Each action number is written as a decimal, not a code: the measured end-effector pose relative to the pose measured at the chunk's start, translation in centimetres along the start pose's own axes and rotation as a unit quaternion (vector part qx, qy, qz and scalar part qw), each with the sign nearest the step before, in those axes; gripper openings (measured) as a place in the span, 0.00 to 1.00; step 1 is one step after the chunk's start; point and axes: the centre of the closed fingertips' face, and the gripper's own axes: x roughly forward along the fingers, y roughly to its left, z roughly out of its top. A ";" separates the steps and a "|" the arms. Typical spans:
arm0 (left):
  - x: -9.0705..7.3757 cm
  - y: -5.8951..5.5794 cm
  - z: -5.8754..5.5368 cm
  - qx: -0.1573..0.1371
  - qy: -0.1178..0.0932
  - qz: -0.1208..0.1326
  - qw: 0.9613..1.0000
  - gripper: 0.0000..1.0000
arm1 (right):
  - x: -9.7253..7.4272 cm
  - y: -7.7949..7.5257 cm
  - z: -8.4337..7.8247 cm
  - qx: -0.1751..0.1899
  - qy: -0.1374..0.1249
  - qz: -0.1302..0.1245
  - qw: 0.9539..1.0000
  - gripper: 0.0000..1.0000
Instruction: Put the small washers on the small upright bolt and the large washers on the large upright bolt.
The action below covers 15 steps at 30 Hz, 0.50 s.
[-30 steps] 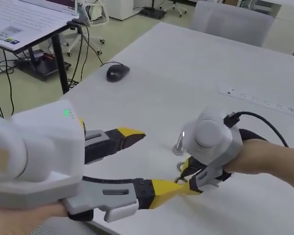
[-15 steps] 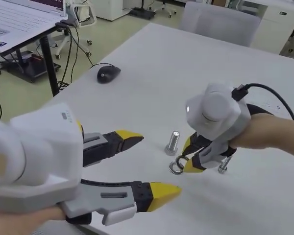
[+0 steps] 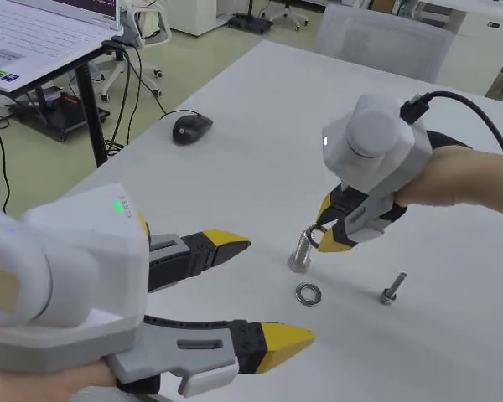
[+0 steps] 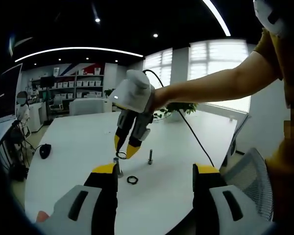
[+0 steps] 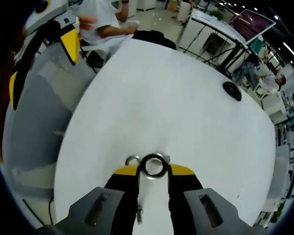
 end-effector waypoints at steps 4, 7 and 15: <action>0.0 0.3 0.1 -0.001 -0.001 0.002 1.000 0.61 | 0.4 -0.9 0.1 0.001 0.001 -0.001 1.000 0.22; 0.1 0.5 0.1 -0.003 0.000 0.003 1.000 0.61 | 0.9 -1.6 0.1 0.002 0.002 0.002 1.000 0.22; 0.4 1.1 0.0 -0.009 0.000 0.007 1.000 0.61 | 2.2 -1.8 -0.3 0.004 0.007 0.014 1.000 0.22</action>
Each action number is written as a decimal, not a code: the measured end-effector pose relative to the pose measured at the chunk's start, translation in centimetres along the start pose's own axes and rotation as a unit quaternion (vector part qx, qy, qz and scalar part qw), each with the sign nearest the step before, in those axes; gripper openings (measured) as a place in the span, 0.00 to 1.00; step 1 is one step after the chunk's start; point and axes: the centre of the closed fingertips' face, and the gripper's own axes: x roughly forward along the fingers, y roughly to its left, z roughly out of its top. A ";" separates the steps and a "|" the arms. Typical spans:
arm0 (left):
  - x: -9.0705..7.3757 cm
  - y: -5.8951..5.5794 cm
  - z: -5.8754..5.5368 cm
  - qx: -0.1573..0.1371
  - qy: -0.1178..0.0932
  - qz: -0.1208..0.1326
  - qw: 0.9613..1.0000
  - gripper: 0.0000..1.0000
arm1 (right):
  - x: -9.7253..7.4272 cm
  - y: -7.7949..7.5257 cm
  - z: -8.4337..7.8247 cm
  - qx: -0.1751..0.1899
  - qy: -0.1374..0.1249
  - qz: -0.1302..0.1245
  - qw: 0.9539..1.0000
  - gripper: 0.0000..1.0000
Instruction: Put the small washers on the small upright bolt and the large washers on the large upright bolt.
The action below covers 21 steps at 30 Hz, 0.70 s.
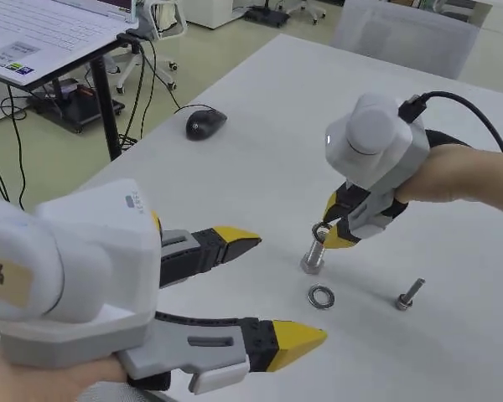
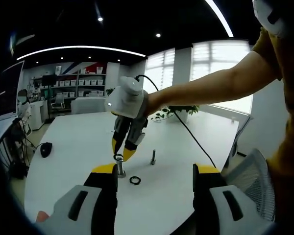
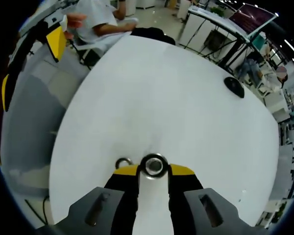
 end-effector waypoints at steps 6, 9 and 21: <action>0.2 0.1 -0.3 -0.004 0.003 0.000 1.000 0.61 | 0.7 0.1 -0.2 0.000 0.005 0.009 1.000 0.22; 0.3 0.2 -0.3 -0.006 0.002 0.001 1.000 0.61 | 1.0 0.3 -0.5 -0.003 0.010 0.008 1.000 0.22; 0.5 0.3 -0.4 -0.008 0.003 0.001 1.000 0.61 | 3.0 0.7 -1.1 -0.006 0.017 0.016 1.000 0.22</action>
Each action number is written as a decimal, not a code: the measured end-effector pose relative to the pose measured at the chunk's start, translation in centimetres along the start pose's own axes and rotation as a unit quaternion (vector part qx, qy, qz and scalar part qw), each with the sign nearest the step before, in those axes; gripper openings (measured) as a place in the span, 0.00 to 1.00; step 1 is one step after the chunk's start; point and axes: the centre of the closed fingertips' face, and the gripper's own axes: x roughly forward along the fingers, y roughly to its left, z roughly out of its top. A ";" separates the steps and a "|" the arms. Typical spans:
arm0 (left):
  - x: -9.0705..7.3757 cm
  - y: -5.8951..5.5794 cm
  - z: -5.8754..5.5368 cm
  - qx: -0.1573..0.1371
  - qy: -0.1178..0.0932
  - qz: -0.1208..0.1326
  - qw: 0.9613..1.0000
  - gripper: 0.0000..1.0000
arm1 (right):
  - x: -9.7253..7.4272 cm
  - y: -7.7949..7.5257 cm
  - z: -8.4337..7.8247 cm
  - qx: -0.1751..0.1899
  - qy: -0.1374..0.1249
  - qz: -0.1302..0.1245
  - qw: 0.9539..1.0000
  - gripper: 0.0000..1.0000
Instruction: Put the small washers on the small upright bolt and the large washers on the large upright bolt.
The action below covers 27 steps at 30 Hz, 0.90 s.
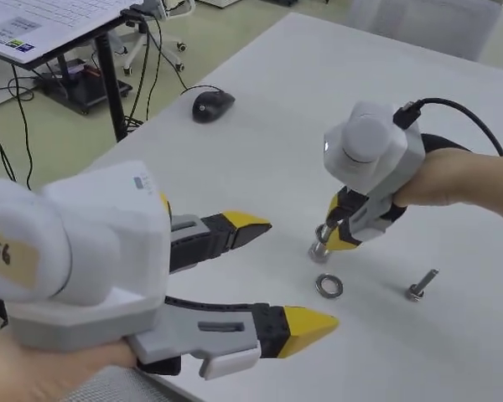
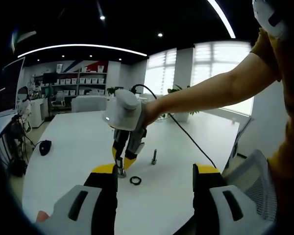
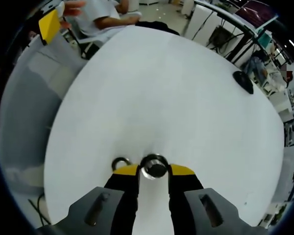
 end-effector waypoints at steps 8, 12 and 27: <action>0.1 -0.2 -0.2 -0.005 -0.001 -0.001 1.000 0.61 | 1.3 0.2 -0.5 -0.002 -0.003 -0.001 1.000 0.23; 0.3 -0.3 -0.3 -0.007 0.000 -0.002 1.000 0.61 | 1.9 0.2 -0.7 -0.002 -0.002 0.003 1.000 0.23; 0.5 -0.3 -0.4 -0.010 0.001 -0.001 1.000 0.61 | 2.9 0.3 -0.8 -0.010 -0.002 0.009 1.000 0.24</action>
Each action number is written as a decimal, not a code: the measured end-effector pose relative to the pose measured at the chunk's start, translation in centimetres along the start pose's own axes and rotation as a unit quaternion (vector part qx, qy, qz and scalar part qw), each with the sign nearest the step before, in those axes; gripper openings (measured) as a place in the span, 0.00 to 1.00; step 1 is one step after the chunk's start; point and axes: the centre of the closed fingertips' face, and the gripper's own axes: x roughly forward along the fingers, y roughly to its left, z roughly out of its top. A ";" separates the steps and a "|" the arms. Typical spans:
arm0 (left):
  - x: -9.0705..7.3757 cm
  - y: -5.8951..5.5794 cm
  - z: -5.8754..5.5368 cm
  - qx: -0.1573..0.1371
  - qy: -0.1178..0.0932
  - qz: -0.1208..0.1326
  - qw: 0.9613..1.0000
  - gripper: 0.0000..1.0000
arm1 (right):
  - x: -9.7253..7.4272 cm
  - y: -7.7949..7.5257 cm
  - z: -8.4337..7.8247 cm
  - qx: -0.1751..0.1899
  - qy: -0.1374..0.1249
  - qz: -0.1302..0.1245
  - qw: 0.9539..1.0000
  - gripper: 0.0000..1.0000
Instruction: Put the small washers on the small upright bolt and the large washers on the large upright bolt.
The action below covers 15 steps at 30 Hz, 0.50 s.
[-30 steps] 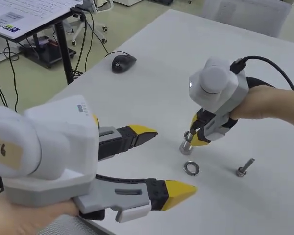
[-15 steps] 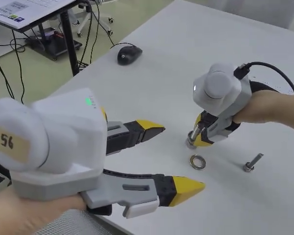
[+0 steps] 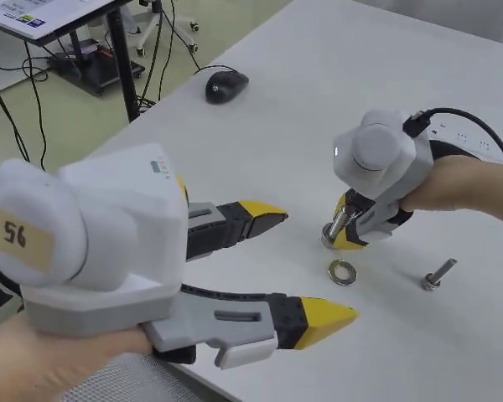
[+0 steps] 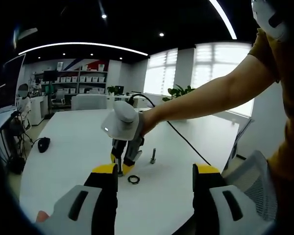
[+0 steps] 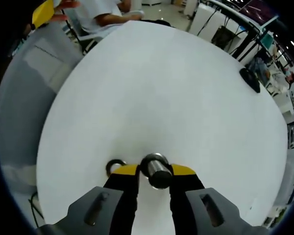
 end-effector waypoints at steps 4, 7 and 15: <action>-0.1 0.0 0.1 0.001 -0.001 0.000 1.000 0.61 | -0.1 -0.1 0.2 -0.004 -0.008 -0.005 1.000 0.25; -0.1 0.1 0.0 0.002 0.001 0.001 1.000 0.61 | -0.6 -0.3 0.4 0.002 -0.016 -0.010 1.000 0.28; -0.3 -0.3 0.4 0.010 0.000 -0.003 1.000 0.61 | -2.4 0.3 -0.7 0.021 -0.010 -0.018 1.000 0.29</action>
